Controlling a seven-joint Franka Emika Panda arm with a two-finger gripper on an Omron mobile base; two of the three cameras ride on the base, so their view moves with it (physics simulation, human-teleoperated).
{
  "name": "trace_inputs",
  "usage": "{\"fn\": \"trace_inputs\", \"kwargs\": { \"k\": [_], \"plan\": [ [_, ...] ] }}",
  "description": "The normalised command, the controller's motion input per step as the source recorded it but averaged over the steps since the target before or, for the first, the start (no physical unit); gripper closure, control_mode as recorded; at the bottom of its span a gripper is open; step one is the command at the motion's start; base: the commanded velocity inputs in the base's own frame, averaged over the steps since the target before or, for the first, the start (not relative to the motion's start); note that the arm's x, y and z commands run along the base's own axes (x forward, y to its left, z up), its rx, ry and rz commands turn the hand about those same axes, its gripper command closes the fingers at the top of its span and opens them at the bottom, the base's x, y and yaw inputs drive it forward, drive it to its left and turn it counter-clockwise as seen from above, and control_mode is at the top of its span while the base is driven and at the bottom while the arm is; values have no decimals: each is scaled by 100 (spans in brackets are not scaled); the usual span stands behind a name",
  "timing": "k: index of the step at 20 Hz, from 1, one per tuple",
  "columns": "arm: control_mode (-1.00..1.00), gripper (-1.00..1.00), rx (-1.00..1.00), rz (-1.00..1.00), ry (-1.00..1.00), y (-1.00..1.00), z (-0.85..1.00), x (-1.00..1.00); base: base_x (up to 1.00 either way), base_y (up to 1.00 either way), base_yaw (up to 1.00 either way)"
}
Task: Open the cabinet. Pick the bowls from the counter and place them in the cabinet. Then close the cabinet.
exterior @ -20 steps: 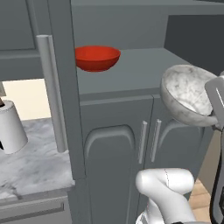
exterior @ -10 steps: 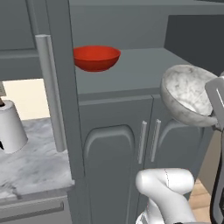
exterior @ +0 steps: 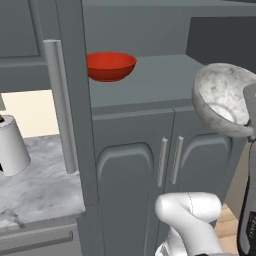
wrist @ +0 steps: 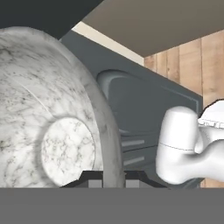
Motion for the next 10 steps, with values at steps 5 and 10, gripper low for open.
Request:
{"fn": "trace_inputs", "kwargs": {
  "k": [5,10],
  "plan": [
    [-100,100,0,-2,-2,-10,24,24,0,0,0],
    [-100,100,0,14,0,-15,8,33,0,0,0]
  ]
}}
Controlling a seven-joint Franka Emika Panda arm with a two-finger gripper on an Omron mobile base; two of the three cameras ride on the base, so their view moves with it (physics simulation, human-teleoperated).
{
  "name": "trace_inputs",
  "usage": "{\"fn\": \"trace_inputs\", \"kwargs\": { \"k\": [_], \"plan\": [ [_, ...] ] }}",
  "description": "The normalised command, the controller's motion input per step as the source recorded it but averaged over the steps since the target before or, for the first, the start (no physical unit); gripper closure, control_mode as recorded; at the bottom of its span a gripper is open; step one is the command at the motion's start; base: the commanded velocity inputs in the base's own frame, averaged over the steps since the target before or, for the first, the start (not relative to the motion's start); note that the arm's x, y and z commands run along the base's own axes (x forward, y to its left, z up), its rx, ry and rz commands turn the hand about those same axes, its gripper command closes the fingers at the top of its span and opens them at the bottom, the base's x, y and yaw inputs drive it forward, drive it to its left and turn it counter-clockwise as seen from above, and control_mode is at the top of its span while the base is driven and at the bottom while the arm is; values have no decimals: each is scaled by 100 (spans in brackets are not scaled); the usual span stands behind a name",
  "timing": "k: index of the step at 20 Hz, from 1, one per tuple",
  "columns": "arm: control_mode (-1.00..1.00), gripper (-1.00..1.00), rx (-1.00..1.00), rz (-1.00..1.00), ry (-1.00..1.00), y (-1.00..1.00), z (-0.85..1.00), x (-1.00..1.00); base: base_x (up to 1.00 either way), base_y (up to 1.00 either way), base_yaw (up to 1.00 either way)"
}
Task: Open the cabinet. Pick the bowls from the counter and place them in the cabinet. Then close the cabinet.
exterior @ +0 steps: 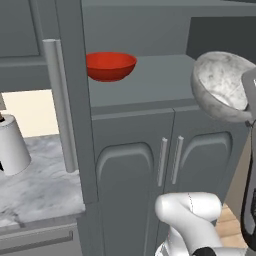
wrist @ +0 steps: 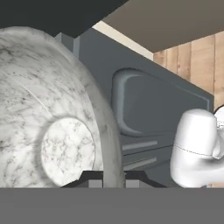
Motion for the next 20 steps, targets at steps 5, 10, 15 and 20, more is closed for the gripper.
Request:
{"fn": "trace_inputs", "kwargs": {
  "k": [5,10,15,20],
  "plan": [
    [-100,100,0,16,0,-25,10,42,0,0,0],
    [-100,100,-1,11,-2,-6,2,50,0,0,0],
    [-100,100,-6,2,-7,0,0,59,0,0,0],
    [-100,100,-8,0,-8,0,0,62,0,0,0]
  ]
}}
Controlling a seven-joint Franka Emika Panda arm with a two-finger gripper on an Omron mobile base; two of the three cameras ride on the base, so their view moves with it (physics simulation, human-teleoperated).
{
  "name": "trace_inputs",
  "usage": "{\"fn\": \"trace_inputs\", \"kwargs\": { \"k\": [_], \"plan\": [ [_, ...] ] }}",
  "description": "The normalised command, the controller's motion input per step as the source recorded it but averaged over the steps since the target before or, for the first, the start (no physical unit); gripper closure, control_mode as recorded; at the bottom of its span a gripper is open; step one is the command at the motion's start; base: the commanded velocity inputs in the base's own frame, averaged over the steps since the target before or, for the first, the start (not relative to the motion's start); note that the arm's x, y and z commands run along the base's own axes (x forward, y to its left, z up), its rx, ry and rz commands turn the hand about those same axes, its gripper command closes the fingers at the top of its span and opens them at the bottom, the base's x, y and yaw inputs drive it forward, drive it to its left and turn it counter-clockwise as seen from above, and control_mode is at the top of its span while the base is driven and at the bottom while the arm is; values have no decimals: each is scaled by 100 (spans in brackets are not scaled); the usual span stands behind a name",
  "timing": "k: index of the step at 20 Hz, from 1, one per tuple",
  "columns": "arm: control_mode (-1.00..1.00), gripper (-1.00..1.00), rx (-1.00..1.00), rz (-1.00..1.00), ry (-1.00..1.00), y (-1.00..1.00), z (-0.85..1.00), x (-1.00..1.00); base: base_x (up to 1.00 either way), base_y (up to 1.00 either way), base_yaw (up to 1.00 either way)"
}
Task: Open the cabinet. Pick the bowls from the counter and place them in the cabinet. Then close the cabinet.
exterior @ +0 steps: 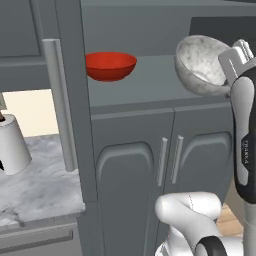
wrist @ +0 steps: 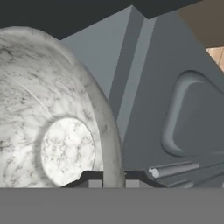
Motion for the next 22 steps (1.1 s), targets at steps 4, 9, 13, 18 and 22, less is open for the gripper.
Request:
{"fn": "trace_inputs", "kwargs": {
  "k": [4,9,13,18,22],
  "plan": [
    [-100,100,-5,0,-8,0,0,56,0,0,0],
    [-100,100,0,0,-5,0,0,61,0,0,0],
    [-100,100,0,0,0,0,0,58,0,0,0],
    [-100,100,0,0,1,-4,0,57,0,0,0],
    [-100,100,3,0,1,-28,-1,33,0,0,0]
  ]
}}
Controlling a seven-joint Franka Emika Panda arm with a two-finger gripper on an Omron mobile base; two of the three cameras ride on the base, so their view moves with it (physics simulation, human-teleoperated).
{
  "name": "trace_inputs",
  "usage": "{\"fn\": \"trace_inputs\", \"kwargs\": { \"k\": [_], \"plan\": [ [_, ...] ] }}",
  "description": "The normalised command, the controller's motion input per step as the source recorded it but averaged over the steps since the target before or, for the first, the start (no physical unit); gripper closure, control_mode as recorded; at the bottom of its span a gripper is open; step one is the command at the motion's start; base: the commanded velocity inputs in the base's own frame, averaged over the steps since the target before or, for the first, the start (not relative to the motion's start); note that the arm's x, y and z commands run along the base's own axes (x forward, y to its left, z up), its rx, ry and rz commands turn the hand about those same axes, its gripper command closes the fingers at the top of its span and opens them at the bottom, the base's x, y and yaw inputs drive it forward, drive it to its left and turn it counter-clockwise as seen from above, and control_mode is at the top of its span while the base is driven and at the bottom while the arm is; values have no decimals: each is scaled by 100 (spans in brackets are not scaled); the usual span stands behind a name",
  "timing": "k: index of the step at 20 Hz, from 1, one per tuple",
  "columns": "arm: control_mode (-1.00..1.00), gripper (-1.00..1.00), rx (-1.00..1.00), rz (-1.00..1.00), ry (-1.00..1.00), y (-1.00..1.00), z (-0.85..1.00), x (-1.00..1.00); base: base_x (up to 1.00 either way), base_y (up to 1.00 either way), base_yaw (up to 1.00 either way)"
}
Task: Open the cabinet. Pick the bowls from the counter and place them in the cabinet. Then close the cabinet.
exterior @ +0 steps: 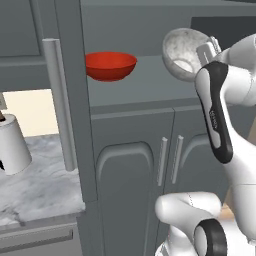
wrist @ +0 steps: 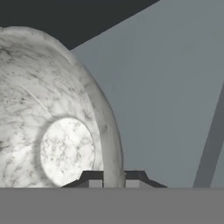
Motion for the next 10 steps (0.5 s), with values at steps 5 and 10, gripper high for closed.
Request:
{"fn": "trace_inputs", "kwargs": {
  "k": [5,10],
  "plan": [
    [-100,100,2,0,0,-23,-11,5,0,0,0],
    [-100,100,0,0,0,-3,-23,0,0,0,0]
  ]
}}
